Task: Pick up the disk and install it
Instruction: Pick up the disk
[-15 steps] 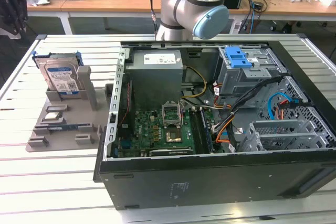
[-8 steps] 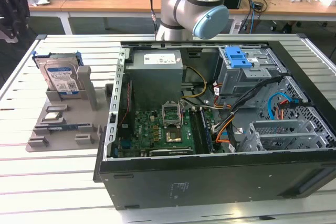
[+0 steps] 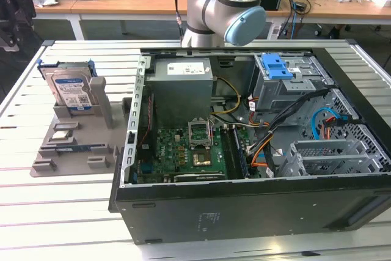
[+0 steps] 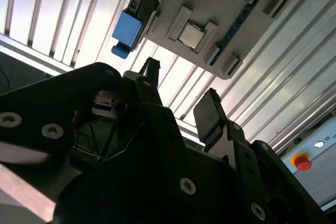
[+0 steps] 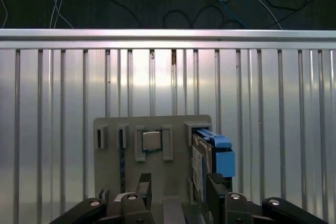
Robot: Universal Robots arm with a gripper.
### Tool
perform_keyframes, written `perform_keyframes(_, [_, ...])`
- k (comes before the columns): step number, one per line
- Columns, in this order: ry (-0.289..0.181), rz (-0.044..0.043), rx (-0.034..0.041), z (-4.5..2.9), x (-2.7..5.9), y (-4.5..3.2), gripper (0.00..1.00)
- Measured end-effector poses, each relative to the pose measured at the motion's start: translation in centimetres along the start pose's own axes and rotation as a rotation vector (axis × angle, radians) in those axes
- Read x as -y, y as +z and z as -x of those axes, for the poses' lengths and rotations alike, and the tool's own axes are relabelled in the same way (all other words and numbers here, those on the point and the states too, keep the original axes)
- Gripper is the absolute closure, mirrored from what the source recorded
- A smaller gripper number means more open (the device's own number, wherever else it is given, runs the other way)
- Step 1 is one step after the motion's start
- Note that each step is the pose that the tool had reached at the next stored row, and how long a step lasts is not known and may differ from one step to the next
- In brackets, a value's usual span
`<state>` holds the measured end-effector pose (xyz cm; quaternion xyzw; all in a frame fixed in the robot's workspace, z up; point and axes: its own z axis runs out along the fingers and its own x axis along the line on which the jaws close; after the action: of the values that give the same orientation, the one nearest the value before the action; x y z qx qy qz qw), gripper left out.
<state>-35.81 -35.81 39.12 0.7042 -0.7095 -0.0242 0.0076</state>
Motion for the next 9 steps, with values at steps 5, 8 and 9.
perform_keyframes(5, [0.0,-0.0001,0.0001,1.7,-0.01,0.18,0.46])
perform_keyframes(8, [0.0,0.0,0.0001,2.16,-0.01,0.26,0.46])
perform_keyframes(9, [0.0,0.0001,0.0001,2.27,-0.01,0.28,0.46])
